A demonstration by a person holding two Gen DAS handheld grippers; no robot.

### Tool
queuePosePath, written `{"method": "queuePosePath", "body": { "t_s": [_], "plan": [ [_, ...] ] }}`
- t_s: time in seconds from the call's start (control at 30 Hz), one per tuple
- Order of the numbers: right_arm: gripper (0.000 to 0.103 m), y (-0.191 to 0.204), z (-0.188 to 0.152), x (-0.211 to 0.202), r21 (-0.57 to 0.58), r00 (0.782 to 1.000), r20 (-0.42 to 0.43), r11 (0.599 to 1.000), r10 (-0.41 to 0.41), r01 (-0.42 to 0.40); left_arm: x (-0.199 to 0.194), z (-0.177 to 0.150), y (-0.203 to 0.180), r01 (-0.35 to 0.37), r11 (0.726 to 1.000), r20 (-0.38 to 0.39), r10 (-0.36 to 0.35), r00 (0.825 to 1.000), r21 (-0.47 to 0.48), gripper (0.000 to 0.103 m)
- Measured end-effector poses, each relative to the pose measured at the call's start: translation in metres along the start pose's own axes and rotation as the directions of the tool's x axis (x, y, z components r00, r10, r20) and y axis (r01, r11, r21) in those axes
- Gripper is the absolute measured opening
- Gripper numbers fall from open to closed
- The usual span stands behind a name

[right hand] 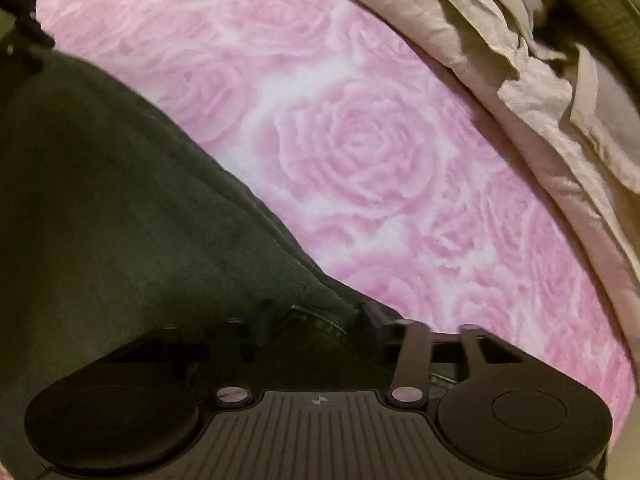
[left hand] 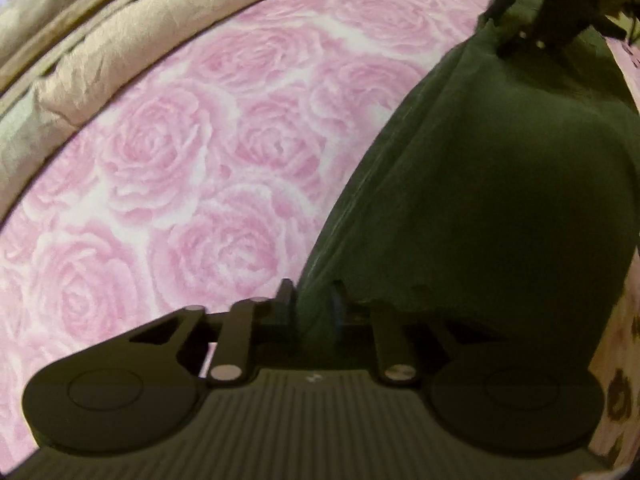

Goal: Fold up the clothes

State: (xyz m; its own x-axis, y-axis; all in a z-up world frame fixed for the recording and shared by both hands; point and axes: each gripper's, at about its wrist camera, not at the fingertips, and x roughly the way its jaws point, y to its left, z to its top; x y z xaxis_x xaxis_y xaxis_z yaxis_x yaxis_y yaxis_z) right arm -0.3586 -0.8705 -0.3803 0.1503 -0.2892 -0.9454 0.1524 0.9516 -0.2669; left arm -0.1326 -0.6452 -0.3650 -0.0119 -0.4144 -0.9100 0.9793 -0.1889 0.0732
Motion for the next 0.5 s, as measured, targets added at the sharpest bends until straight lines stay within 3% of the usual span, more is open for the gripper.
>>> {"method": "queuePosePath", "body": {
  "t_s": [0.03,0.13,0.27,0.4,0.43,0.47,0.5],
  "plan": [
    [0.000,-0.001,0.001,-0.008,0.002,0.999,0.019,1.000,-0.028,0.028,-0.005,-0.001,0.000,-0.007,1.000,0.016,0.006,1.000,0.005,0.011],
    [0.000,-0.013,0.004,-0.026,0.074,0.994,0.079,0.995,-0.069,0.064,-0.012,-0.003,0.002,-0.018,1.000,0.052,0.018,0.999,0.001,0.011],
    [0.000,-0.014,0.000,-0.020,0.160,0.994,0.085,0.986,-0.071,0.056,0.012,-0.002,0.009,-0.003,0.999,0.000,0.003,1.000,-0.054,0.013],
    [0.001,-0.014,-0.003,-0.013,0.245,0.993,0.090,0.968,-0.072,0.048,0.017,0.000,0.012,-0.019,0.997,-0.018,0.018,1.000,-0.072,0.023],
    [0.013,-0.014,-0.004,-0.011,0.266,0.993,0.092,0.963,-0.073,0.046,0.013,-0.003,0.015,-0.021,0.996,-0.012,0.020,1.000,-0.085,0.023],
    [0.039,-0.013,-0.007,-0.011,0.292,0.993,0.093,0.956,-0.070,0.040,0.008,-0.005,0.017,-0.032,0.995,-0.011,0.031,0.999,-0.091,0.023],
    [0.057,-0.008,-0.016,-0.015,0.331,0.994,0.096,0.943,-0.057,0.022,0.004,-0.008,0.019,-0.044,0.995,-0.011,0.043,0.999,-0.095,0.023]
  ]
}}
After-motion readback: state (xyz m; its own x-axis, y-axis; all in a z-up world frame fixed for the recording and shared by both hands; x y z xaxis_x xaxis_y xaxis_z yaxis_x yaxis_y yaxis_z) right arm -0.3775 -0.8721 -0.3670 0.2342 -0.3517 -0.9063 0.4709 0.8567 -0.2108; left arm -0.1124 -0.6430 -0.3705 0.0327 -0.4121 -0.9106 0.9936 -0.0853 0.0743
